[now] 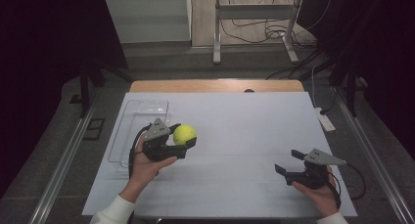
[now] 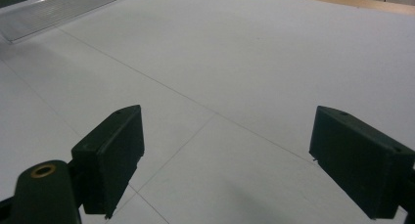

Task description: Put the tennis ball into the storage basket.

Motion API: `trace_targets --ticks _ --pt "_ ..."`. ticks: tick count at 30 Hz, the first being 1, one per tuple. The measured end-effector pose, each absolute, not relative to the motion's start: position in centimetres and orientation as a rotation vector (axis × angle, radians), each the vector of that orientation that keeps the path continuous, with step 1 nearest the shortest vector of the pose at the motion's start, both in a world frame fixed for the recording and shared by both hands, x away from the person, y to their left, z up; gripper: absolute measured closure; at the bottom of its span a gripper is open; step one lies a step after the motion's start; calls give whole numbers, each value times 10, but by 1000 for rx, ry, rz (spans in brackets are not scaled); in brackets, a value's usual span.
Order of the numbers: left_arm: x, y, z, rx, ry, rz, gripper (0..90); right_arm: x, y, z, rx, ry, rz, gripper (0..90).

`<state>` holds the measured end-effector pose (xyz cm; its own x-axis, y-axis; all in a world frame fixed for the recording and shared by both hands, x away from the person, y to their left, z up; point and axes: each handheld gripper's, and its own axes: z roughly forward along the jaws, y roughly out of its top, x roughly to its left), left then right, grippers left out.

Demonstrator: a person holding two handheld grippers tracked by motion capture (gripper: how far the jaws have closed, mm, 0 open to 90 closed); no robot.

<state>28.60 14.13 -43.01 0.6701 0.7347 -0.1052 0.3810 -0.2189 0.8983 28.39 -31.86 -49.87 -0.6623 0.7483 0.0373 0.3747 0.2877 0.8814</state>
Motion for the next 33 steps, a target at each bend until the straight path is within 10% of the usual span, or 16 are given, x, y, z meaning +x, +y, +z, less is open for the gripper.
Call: trace_targets --ticks 33 --pt "298 154 -414 1763 910 442 267 284 -319 -499 1009 2178 1330 134"
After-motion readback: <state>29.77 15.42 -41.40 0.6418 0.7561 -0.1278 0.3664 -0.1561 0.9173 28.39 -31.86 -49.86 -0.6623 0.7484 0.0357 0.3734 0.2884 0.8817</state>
